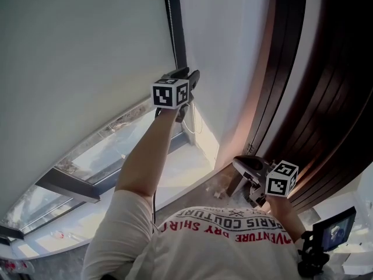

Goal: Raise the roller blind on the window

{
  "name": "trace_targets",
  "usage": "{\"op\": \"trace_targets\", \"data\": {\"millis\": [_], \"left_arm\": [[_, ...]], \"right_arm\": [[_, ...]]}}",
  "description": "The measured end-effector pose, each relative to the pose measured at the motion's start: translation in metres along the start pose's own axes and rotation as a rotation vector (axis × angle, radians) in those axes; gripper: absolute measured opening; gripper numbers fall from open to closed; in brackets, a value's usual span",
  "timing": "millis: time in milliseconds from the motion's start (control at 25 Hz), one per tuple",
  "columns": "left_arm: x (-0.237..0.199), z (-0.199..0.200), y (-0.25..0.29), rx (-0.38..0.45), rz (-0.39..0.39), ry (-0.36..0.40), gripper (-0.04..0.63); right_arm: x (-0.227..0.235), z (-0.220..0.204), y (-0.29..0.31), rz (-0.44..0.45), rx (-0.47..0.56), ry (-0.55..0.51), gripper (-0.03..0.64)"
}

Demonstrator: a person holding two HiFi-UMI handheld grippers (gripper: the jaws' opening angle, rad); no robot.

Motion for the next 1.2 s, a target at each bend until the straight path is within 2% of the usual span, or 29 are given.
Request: {"op": "trace_targets", "data": {"millis": [80,160,240,520,1000,1200], "left_arm": [[-0.003,0.001,0.001,0.001,-0.005,-0.001,0.15],[-0.006,0.002,0.0,0.002,0.005,0.001,0.062],[-0.007,0.002,-0.001,0.003,0.013,0.0,0.017],[0.008,0.003,-0.005,-0.003,-0.038,0.007,0.014],[0.055,0.003,-0.042,-0.017,-0.181,0.04,0.012],[0.092,-0.001,-0.074,-0.024,-0.292,0.048,0.012]], "right_arm": [[0.002,-0.002,0.0,0.0,-0.004,-0.003,-0.003],[0.003,-0.002,0.0,0.001,-0.004,-0.004,-0.003],[0.002,-0.001,0.0,0.003,-0.004,-0.003,-0.003],[-0.001,0.001,0.001,0.012,-0.005,-0.007,-0.003],[-0.016,0.009,0.012,0.036,-0.011,-0.013,-0.003],[-0.033,-0.002,0.009,0.045,-0.005,-0.03,-0.003]]}}
Point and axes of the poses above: the fingertips, and each gripper's own axes: y forward along the fingers, x to its right, z out of its top, the point moved 7 cm from there along -y, backward along the fingers, and after that the axes turned 15 degrees about -z, right-handed, at the moved point
